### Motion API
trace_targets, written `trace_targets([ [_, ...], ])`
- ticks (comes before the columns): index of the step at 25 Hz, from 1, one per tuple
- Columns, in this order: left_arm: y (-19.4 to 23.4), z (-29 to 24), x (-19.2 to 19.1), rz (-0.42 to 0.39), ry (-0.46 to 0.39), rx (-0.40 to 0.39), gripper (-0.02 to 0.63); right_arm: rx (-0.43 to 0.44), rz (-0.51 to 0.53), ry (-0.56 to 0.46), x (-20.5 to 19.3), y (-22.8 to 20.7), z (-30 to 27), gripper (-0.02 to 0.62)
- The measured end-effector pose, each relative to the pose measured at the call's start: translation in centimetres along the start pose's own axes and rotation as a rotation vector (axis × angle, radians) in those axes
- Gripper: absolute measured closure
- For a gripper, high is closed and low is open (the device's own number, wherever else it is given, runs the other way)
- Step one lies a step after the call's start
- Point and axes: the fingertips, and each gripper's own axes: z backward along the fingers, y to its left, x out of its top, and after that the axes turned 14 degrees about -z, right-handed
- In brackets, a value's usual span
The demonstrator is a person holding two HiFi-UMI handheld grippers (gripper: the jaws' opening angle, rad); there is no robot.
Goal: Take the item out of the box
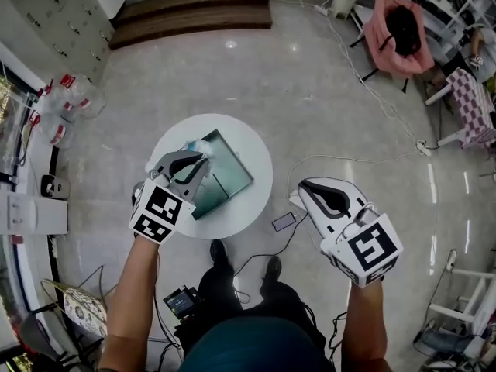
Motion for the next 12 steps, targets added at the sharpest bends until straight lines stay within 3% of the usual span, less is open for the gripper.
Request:
trace_targets([
  [7,1.2,10.1,4.4,-0.001,-0.054,0.096,0.565,0.076,0.060,-0.030,3.3,5.2,3.2,0.555],
  [12,-0.2,18.1,5.3,-0.013,-0.106,0.150,0.565,0.112,0.095,-0.060,4.1,11.3,4.5,0.555],
])
